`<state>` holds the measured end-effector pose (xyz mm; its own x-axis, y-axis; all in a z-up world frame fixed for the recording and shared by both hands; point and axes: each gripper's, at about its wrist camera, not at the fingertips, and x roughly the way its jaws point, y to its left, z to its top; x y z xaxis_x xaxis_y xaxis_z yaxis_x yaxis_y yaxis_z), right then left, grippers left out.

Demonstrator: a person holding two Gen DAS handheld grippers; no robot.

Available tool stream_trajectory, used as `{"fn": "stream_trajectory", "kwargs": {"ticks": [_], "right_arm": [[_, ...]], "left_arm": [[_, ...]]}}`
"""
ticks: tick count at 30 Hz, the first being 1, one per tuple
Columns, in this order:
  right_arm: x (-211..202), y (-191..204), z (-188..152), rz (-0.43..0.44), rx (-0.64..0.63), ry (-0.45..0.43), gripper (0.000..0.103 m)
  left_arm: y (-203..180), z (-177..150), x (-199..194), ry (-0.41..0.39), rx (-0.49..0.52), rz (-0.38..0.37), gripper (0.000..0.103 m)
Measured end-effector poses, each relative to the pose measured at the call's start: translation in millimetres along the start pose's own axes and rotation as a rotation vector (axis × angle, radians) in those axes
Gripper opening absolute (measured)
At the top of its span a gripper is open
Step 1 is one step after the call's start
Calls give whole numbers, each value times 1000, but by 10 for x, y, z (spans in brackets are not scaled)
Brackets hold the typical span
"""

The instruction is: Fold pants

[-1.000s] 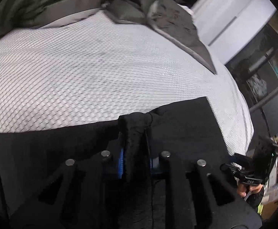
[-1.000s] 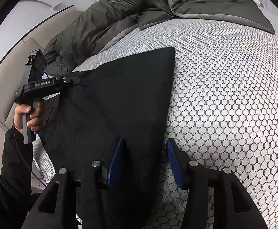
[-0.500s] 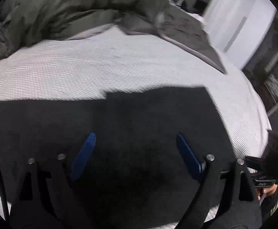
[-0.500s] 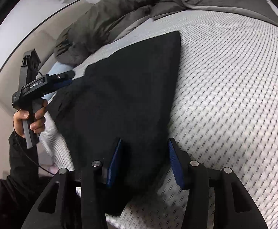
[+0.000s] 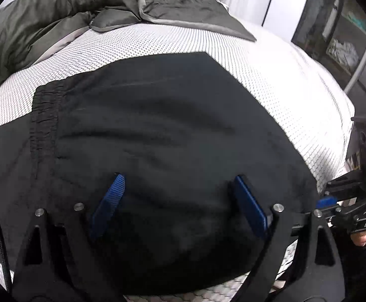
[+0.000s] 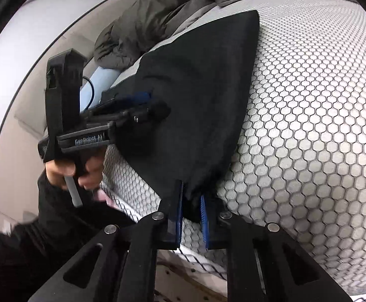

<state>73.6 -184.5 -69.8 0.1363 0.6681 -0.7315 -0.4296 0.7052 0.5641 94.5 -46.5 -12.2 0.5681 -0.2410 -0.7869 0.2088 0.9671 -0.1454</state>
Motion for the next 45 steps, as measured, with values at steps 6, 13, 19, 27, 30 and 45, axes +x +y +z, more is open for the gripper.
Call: {"fn": "stream_trajectory", "kwargs": {"ticks": [6, 13, 19, 27, 30, 45], "right_arm": [[-479, -111, 109, -6, 42, -203, 34], [-94, -221, 498, -75, 101, -132, 34], [199, -371, 852, -148, 67, -107, 21], [550, -774, 1822, -144, 95, -97, 15], [678, -888, 2176, -172, 88, -110, 13], [-199, -865, 1570, -131, 196, -259, 70]], "left_arm": [[-591, -201, -46, -76, 84, -64, 87], [-1133, -492, 220, -39, 253, 32, 91], [-1148, -519, 249, -28, 221, 16, 92], [-1057, -509, 263, -15, 211, -23, 92], [-1067, -538, 253, -20, 214, -23, 93], [-162, -178, -529, -188, -23, -126, 99]]}}
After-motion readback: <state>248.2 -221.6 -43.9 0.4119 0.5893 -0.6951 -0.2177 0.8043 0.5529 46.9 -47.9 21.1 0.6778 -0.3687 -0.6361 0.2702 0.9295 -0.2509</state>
